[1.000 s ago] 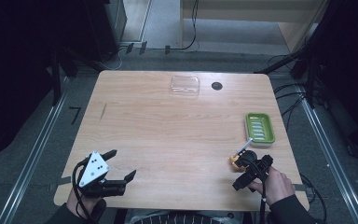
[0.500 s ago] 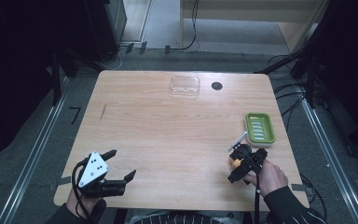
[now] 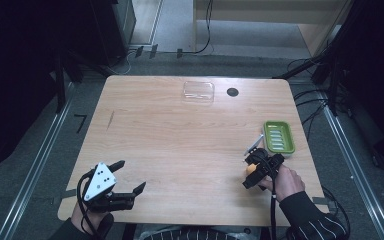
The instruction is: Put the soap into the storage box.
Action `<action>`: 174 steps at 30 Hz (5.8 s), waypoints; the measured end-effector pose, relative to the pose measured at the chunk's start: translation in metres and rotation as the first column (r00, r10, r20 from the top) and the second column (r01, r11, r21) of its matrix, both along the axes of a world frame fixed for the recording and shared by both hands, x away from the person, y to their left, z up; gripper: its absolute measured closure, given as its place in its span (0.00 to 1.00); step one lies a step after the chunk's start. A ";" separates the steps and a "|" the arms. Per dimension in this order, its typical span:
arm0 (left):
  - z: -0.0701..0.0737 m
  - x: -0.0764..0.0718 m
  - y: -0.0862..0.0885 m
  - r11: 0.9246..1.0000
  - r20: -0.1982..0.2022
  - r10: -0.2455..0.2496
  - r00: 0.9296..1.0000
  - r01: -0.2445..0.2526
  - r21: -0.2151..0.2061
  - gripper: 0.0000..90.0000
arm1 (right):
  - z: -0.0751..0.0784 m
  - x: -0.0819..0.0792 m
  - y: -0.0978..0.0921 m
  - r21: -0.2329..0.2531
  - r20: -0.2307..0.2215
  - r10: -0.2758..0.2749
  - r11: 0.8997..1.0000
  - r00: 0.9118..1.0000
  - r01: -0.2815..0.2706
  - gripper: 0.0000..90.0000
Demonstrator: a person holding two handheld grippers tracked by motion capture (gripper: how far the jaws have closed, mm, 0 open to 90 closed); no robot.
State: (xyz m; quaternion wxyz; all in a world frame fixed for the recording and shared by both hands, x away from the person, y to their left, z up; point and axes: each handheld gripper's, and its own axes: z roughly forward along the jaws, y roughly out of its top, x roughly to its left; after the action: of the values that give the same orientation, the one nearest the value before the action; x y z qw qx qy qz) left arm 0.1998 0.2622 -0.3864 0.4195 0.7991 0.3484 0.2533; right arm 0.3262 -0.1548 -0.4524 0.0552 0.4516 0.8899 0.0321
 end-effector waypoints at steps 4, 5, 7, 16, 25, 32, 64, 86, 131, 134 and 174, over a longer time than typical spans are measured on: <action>0.000 0.000 0.000 1.000 0.001 -0.001 1.000 0.001 0.001 0.15 | 0.000 0.006 0.001 0.006 0.005 0.000 1.000 1.000 0.000 0.00; 0.000 0.000 0.000 1.000 0.000 0.000 1.000 0.000 0.000 0.15 | 0.000 0.007 0.001 0.006 0.001 -0.005 1.000 1.000 0.005 0.00; 0.000 0.000 0.000 1.000 0.001 0.000 1.000 0.000 0.000 0.15 | -0.002 0.010 0.000 0.005 -0.001 -0.006 1.000 1.000 0.006 0.00; 0.000 0.000 0.000 1.000 0.001 0.000 1.000 0.000 0.000 0.15 | -0.009 0.022 0.001 0.000 -0.028 -0.025 1.000 0.999 0.025 0.00; 0.000 0.000 0.001 1.000 0.000 0.000 1.000 0.000 -0.001 0.15 | -0.015 0.030 0.001 -0.005 -0.056 -0.037 0.999 0.998 0.037 0.00; 0.000 0.000 0.001 1.000 0.002 -0.001 1.000 0.001 -0.002 0.15 | -0.017 0.031 0.000 -0.007 -0.071 -0.052 0.999 0.996 0.052 0.06; 0.000 0.000 0.001 1.000 0.003 -0.001 1.000 0.001 -0.004 0.15 | -0.018 0.030 -0.005 0.011 -0.111 -0.069 0.997 0.991 0.070 0.29; 0.000 -0.001 0.001 1.000 0.003 -0.002 1.000 0.002 -0.005 0.15 | -0.012 0.030 -0.010 0.018 -0.106 -0.055 0.998 0.993 0.057 0.30; 0.000 -0.001 0.001 1.000 0.006 0.001 1.000 -0.001 -0.004 0.15 | 0.011 0.027 -0.043 0.024 -0.060 -0.105 0.994 0.993 0.107 0.30; 0.000 -0.001 0.001 1.000 0.004 0.000 1.000 0.000 -0.004 0.15 | 0.012 0.028 -0.045 0.024 -0.060 -0.110 0.994 0.992 0.111 0.30; 0.000 0.000 0.000 1.000 -0.003 -0.004 1.000 0.004 -0.003 0.15 | 0.031 0.041 -0.076 0.057 0.033 -0.208 0.977 0.978 0.206 0.30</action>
State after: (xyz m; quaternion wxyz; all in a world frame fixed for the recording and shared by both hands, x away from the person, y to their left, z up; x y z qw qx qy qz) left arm 0.2000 0.2626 -0.3864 0.4207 0.7994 0.3480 0.2506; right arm 0.3669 -0.2312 -0.4212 0.0635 0.5424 0.8357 0.0587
